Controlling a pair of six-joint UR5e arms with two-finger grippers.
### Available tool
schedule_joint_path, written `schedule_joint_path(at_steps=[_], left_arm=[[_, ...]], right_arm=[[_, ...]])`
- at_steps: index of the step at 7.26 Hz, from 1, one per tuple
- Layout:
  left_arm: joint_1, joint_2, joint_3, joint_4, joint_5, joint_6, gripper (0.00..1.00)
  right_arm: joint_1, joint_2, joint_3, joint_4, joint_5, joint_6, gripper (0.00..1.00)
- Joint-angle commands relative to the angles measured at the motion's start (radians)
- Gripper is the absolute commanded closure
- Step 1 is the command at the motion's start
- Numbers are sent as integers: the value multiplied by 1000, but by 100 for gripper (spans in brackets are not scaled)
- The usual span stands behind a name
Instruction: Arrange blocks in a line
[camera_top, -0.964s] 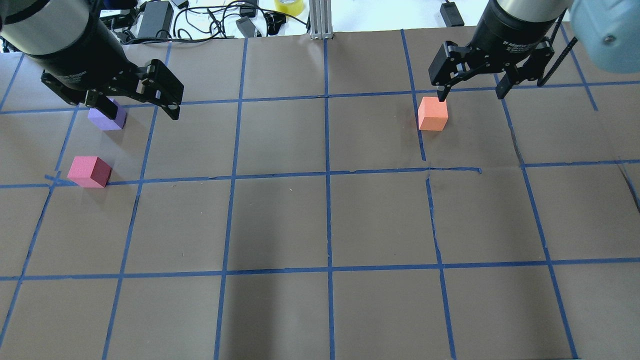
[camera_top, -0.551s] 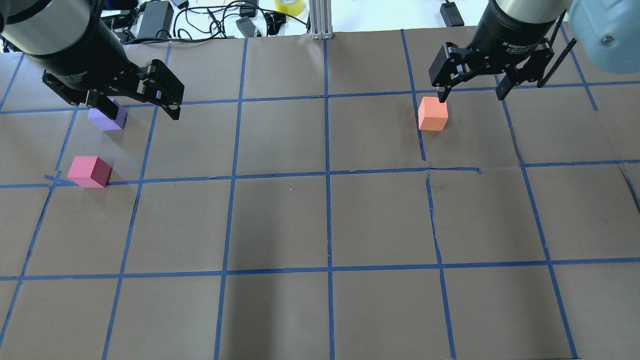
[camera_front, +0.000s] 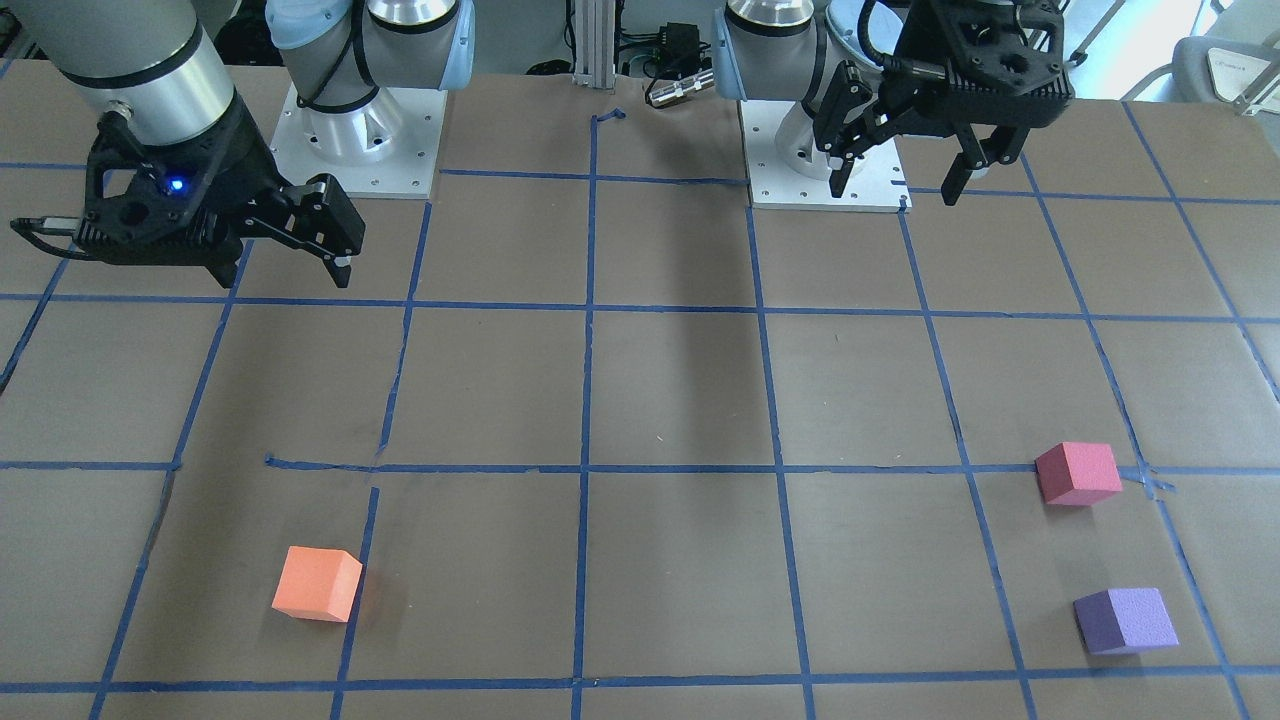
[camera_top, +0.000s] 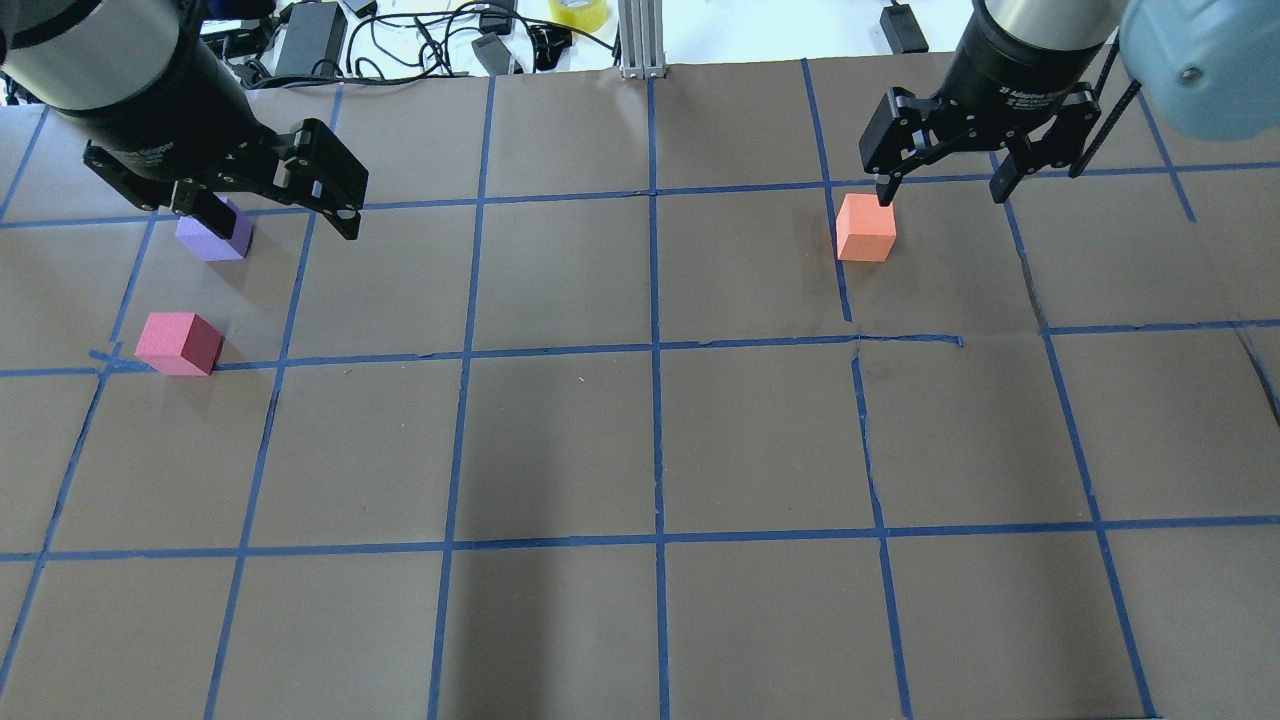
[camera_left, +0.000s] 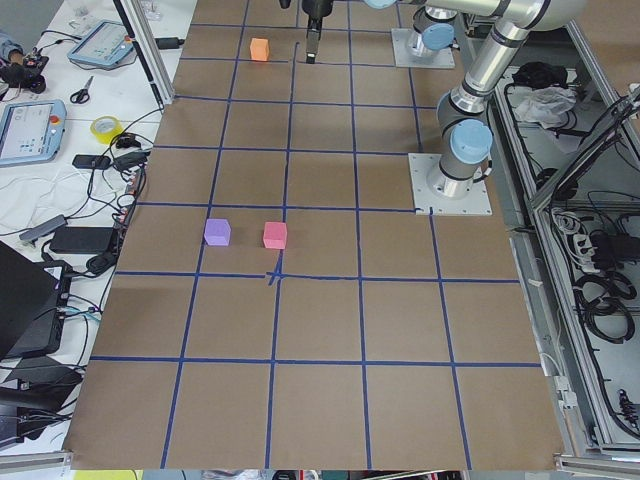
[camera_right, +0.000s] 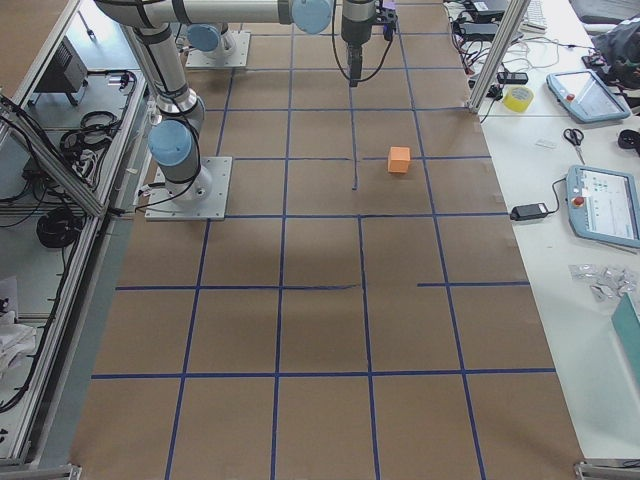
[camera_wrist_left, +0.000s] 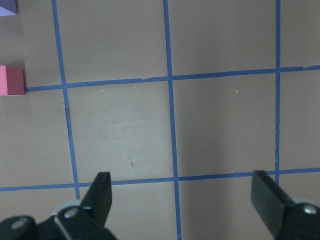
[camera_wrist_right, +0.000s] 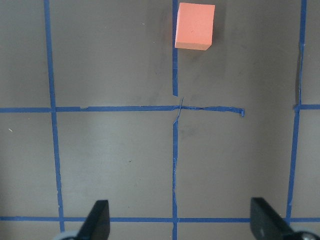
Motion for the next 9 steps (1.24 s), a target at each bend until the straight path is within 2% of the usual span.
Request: schedule_joint_path(at_steps=[1, 4, 8, 9], left_arm=[[0, -2, 0, 0, 0, 0, 0], [0, -2, 0, 0, 0, 0, 0], [0, -2, 0, 0, 0, 0, 0], [0, -1, 0, 0, 0, 0, 0]], right_arm=[[-11, 16, 0, -11, 2, 0, 0], [-14, 166, 0, -160, 3, 3, 0], [-20, 399, 0, -481, -12, 8, 0], [-28, 443, 0, -491, -12, 35, 0]])
